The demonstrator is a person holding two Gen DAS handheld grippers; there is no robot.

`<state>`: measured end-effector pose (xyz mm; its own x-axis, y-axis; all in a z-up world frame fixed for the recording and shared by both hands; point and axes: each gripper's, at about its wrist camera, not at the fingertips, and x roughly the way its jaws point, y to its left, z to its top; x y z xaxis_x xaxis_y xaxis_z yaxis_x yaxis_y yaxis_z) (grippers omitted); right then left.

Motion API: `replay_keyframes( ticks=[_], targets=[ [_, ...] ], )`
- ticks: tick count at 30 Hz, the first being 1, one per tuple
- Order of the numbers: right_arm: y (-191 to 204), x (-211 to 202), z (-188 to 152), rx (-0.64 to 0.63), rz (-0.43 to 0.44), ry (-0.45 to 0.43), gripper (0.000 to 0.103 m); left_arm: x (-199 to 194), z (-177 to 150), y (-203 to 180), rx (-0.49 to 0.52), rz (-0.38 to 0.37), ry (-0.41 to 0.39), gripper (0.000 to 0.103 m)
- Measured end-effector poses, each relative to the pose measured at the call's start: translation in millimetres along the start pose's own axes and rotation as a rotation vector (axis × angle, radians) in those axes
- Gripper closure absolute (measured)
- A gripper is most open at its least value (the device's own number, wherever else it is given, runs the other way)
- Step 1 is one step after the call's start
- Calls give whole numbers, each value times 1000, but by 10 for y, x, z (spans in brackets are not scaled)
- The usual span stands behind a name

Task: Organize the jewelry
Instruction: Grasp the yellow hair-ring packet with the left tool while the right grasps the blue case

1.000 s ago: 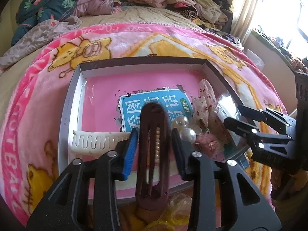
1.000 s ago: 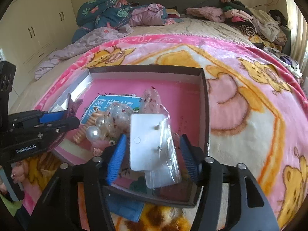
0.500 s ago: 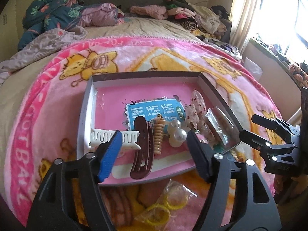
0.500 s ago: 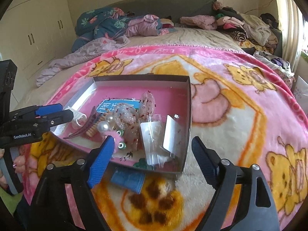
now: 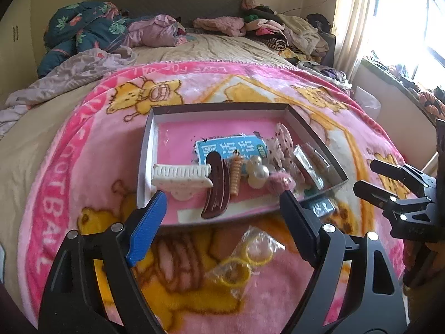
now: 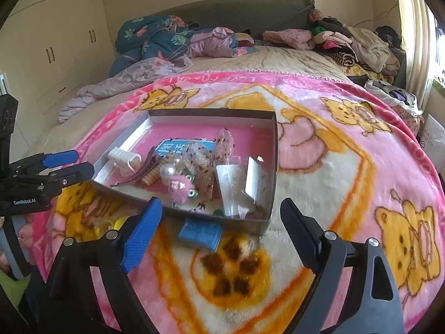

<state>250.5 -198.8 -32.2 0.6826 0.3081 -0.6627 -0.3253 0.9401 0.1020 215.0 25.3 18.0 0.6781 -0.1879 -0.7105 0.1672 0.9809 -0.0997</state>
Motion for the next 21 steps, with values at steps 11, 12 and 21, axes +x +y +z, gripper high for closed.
replay_keyframes(
  ticks=[11,12,21],
  targets=[
    [173,-89,-169,-22,-3,17,18,-74,-318,25,31,1,30,25],
    [189,-88,-187,-25,-5,20,18,-64,-355,19,41,3,37,25],
    [250,7,-357,-24,-10,60,18,67,-643,-10,103,7,99,25]
  ],
)
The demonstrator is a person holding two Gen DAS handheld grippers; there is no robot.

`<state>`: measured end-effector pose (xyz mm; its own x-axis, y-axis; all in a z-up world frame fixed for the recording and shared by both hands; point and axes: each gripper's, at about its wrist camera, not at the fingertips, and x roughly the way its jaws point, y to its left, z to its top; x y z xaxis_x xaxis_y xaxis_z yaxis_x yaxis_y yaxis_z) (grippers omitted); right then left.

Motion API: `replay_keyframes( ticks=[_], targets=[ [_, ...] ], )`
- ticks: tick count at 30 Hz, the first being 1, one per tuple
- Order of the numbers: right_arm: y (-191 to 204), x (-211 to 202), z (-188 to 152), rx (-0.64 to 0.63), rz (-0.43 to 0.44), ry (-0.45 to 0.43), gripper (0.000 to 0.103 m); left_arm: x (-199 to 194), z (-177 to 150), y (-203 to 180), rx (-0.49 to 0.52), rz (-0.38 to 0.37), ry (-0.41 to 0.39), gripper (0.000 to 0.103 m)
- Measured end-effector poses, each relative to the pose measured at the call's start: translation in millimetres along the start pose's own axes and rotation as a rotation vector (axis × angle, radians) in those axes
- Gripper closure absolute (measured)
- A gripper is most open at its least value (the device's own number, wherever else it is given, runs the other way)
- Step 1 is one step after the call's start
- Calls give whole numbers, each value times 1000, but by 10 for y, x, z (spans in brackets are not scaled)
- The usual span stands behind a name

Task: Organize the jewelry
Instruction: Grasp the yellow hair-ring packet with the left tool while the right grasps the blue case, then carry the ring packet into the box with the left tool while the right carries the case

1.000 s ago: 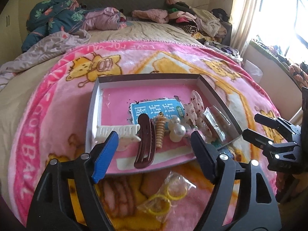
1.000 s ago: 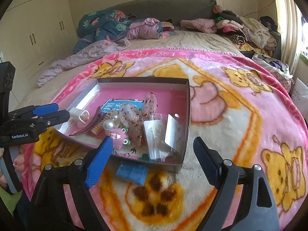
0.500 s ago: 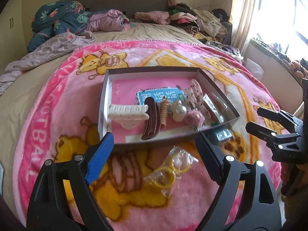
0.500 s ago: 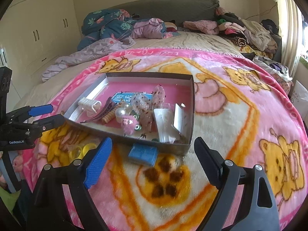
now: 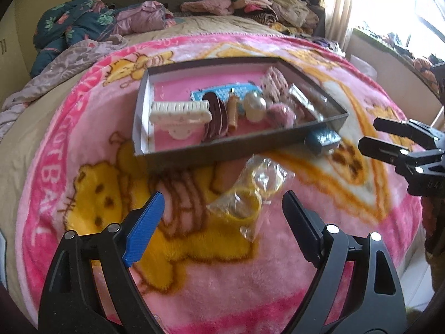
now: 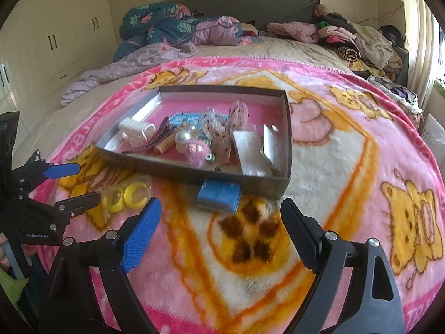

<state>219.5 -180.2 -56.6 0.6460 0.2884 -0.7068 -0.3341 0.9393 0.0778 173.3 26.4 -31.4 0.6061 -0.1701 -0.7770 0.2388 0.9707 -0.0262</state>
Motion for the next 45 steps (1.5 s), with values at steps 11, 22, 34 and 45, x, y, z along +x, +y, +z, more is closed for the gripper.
replay_keyframes(
  ticks=[11,22,34,45],
  targets=[
    [-47,386,-63,49,23,63,19,272,-2,1,64,-1,41,25],
    [-59,767,-4,49,41,107,56,511,36,-97,101,-49,86,28],
    [-13,548,-72,17,70,107,56,459,-11,-216,100,-81,89,74],
    [291,319,-35,-42,134,82,56,92,-54,13,-5,-77,29,75]
  ],
)
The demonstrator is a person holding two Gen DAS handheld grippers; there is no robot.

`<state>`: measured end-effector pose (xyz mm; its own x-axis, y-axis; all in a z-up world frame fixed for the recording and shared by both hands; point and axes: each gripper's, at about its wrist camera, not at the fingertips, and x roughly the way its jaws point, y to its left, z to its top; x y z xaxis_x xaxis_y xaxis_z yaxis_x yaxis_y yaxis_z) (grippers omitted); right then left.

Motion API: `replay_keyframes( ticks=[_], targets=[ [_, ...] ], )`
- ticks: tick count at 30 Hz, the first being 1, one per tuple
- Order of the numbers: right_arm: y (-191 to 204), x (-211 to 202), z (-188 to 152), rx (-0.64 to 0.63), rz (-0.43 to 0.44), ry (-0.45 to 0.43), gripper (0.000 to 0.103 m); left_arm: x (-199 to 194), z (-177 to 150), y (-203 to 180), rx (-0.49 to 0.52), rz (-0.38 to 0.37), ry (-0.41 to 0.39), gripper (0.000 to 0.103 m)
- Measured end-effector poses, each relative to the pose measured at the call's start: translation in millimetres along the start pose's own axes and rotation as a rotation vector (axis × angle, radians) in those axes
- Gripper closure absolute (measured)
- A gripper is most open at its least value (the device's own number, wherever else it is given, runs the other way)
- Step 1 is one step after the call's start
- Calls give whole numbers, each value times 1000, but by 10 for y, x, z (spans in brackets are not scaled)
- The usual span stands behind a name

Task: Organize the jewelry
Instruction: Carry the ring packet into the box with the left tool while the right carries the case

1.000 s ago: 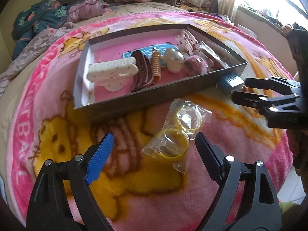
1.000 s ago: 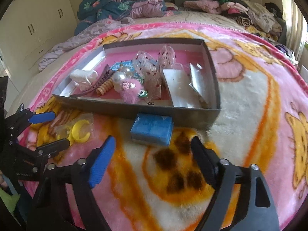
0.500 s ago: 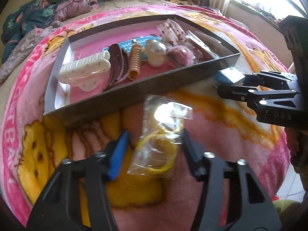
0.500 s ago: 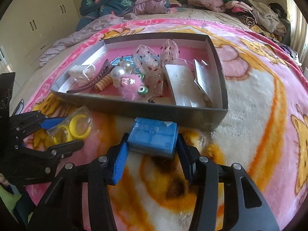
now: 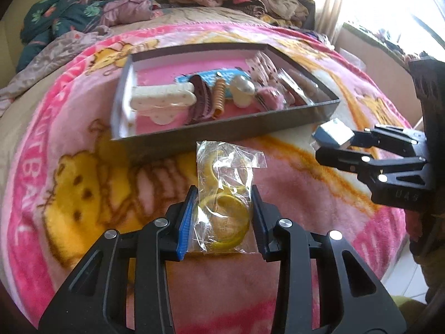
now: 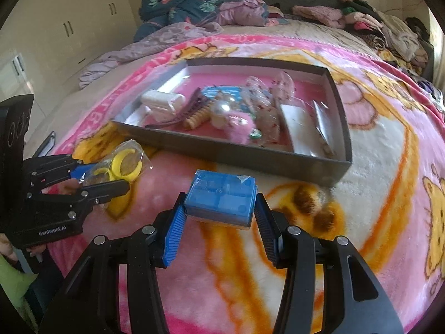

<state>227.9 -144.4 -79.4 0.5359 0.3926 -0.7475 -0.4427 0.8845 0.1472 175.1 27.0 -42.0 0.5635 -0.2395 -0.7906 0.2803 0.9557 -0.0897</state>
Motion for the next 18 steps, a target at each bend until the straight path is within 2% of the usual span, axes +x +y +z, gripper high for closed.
replay_keyframes(
  ticks=[9,18],
  targets=[
    [144,-116,158,-34,34,-49,56,-321,218,219,-55,51,-67,75],
    [69,-170,355,-39,39,-90,56,-429,489,306,-79,73,-105,75]
  ],
)
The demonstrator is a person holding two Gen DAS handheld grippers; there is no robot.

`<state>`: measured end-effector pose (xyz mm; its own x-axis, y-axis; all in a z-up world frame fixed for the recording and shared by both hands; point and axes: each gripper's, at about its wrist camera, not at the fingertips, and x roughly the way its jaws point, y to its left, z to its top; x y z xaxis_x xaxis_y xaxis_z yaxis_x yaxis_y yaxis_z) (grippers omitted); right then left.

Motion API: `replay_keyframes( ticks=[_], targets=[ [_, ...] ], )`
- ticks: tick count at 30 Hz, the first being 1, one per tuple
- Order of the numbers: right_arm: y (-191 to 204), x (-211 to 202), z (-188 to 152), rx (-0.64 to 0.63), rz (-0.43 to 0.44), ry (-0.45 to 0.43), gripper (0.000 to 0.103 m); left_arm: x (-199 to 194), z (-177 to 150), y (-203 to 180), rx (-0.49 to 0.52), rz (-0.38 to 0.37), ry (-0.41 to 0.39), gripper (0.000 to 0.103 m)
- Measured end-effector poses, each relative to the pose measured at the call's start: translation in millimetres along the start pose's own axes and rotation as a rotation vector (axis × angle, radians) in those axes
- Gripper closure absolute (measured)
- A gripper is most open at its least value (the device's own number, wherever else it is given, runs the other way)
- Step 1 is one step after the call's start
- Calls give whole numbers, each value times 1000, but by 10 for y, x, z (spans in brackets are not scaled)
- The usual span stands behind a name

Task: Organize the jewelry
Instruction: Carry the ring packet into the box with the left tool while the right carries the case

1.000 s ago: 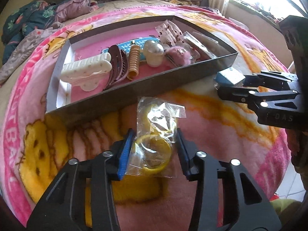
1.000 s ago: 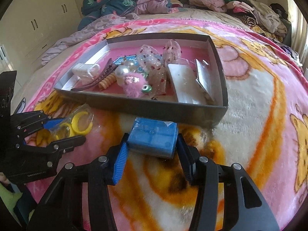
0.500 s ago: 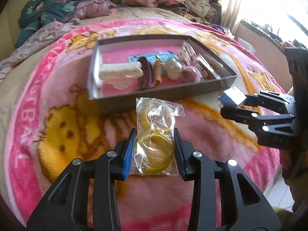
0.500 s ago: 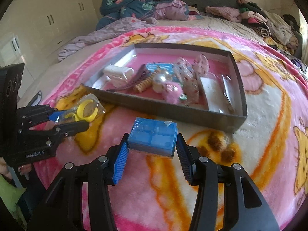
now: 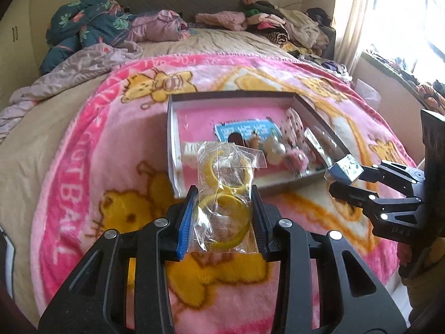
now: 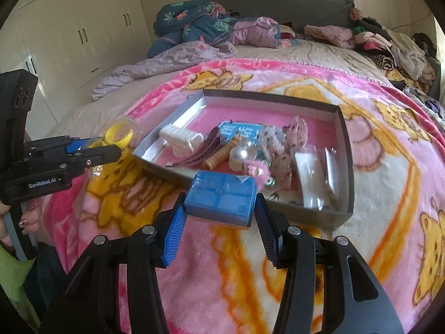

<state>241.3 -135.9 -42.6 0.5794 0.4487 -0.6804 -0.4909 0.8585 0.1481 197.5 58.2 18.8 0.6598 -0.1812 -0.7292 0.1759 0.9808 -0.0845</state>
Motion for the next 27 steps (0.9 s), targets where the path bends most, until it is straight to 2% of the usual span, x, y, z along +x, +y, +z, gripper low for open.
replay_keyframes(
  ticks=[12,27],
  targets=[
    [-339,-21,210,24,-43,-39,56,158,292,-146,12,-15,-13,75],
    [-683,141,350,47,-90,-33,56,634,491,-306,3,-51,27,74]
  ],
)
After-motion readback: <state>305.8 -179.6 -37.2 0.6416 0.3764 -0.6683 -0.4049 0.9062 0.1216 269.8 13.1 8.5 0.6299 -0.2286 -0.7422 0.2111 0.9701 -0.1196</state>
